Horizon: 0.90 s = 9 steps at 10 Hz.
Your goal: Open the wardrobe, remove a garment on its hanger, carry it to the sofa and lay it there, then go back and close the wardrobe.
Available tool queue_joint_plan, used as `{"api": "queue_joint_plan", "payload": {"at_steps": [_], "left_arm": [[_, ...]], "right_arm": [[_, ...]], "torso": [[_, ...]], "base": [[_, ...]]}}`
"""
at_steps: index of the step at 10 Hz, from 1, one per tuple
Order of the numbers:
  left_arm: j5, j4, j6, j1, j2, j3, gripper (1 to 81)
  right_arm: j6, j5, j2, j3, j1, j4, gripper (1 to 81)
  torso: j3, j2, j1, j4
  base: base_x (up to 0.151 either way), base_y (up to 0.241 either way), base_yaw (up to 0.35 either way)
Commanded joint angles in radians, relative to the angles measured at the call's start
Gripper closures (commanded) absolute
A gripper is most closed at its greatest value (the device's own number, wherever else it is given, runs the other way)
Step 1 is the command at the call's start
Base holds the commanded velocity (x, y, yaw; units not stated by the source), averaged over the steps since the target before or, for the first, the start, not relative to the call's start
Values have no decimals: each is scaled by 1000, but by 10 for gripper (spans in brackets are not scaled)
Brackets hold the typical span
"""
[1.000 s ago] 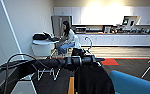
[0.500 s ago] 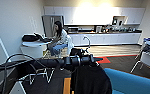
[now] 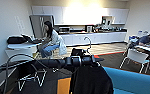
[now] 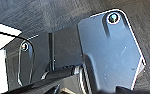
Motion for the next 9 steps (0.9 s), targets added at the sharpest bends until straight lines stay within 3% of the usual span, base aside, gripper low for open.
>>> {"api": "queue_joint_plan", "payload": {"at_steps": [1,9], "left_arm": [[-22,21,15,-176,3,15,811],[-13,23,17,-175,8,15,811]], "right_arm": [[1,-54,9,9,46,7,10],[1,-54,9,9,50,4,10]], "torso": [[0,0,0,0],[0,0,0,0]], "base": [[0,0,-234],[0,0,-220]]}}
